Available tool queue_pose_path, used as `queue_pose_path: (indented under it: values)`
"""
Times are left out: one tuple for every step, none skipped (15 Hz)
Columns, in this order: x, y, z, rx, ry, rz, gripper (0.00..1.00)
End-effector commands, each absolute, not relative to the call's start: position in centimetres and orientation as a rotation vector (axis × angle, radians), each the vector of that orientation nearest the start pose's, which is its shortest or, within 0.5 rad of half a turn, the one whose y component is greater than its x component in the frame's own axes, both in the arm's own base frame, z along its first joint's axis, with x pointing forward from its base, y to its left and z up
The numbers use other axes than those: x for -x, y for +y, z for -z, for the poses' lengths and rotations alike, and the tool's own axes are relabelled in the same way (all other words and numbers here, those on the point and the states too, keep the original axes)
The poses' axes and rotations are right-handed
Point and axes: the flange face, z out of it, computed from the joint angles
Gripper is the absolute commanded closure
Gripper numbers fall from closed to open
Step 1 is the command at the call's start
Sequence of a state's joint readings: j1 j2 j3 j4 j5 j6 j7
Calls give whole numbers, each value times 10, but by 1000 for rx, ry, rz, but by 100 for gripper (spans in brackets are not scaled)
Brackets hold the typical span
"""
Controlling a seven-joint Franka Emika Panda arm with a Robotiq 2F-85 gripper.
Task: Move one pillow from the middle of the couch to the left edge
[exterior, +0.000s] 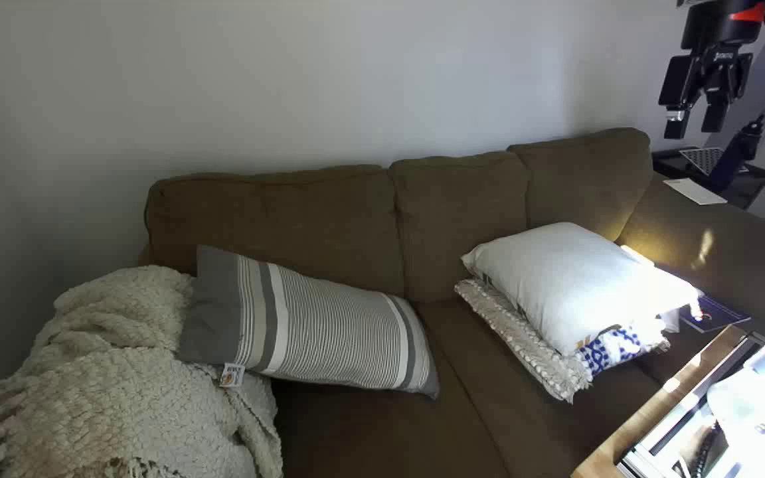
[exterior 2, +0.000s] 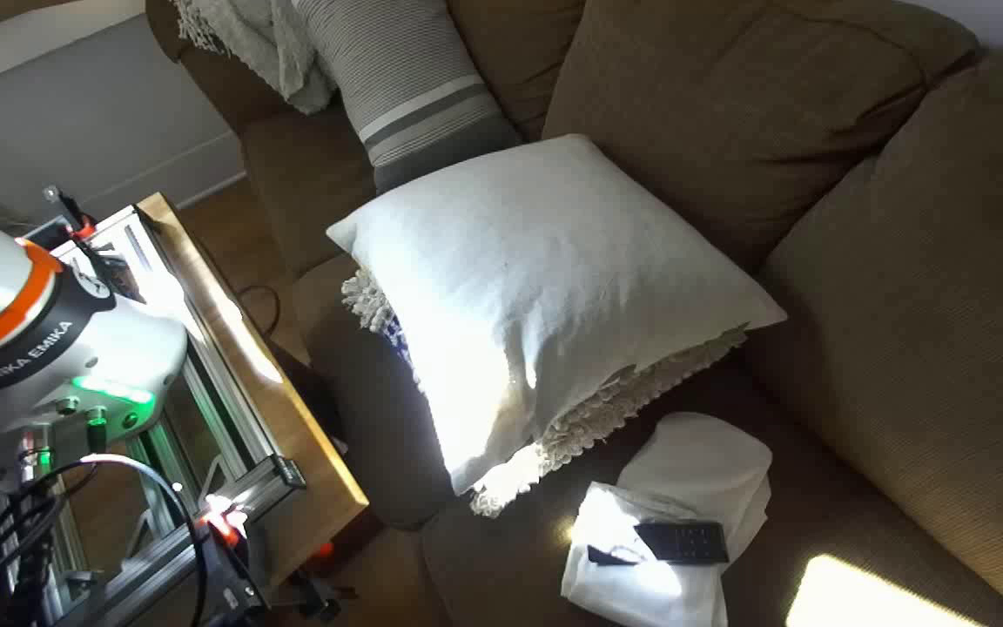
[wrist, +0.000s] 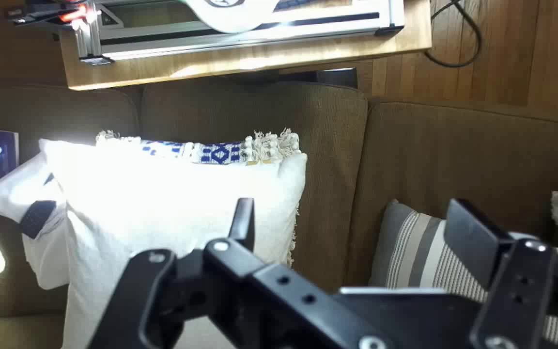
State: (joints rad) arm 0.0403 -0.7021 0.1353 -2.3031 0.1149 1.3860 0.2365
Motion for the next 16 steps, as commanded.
queue_pose_path:
  values:
    - [-301,79,-573,3133,146,-349,0]
    - [-306,70,-574,3127,242,-326,0]
    - [-310,61,-574,3133,316,-281,0]
    - [-315,48,-573,3126,413,-267,0]
    - [-320,36,-572,3118,492,-246,0]
    - [-326,16,-568,3110,549,-237,0]
    - [-332,0,-562,3095,592,-245,0]
    - [-337,-19,-555,3072,622,-269,0]
    - [-342,-39,-547,3046,631,-300,0]
    - [-346,-55,-537,3014,617,-318,0]
    - [-349,-72,-527,2977,564,-356,0]
    - [-352,-89,-517,2937,470,-403,0]
    - [-354,-105,-508,2920,402,-424,0]
    - [-356,-122,-499,2904,329,-456,0]
    - [-358,-137,-491,2888,258,-502,0]
    - [-360,-151,-483,2881,189,-550,0]
